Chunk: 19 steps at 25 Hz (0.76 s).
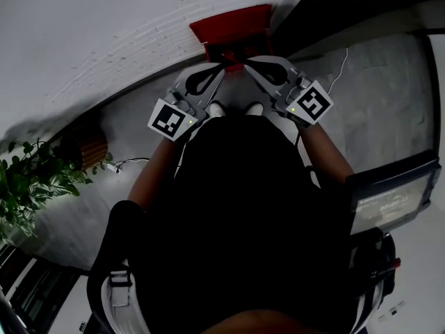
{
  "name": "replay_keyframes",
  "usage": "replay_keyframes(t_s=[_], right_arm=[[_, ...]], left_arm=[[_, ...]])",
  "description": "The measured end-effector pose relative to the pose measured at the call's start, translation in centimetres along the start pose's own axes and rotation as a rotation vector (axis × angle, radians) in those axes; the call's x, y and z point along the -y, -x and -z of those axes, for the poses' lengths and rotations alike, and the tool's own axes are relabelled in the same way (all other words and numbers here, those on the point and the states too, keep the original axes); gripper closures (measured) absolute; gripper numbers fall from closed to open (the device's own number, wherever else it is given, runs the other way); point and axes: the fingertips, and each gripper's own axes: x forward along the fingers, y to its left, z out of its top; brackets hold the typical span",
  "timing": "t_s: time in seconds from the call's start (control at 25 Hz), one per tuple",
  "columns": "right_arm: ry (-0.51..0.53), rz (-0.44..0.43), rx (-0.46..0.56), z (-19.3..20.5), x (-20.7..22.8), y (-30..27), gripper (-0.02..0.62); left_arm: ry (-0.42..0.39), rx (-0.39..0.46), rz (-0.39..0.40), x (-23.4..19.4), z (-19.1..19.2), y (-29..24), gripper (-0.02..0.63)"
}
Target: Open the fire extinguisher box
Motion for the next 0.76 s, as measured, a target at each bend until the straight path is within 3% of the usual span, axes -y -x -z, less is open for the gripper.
replay_keyframes(t_s=[0.76], right_arm=[[-0.007, -0.006, 0.005, -0.1, 1.2, -0.4, 0.584]], left_arm=[[0.001, 0.005, 0.009, -0.4, -0.1, -1.7, 0.603]])
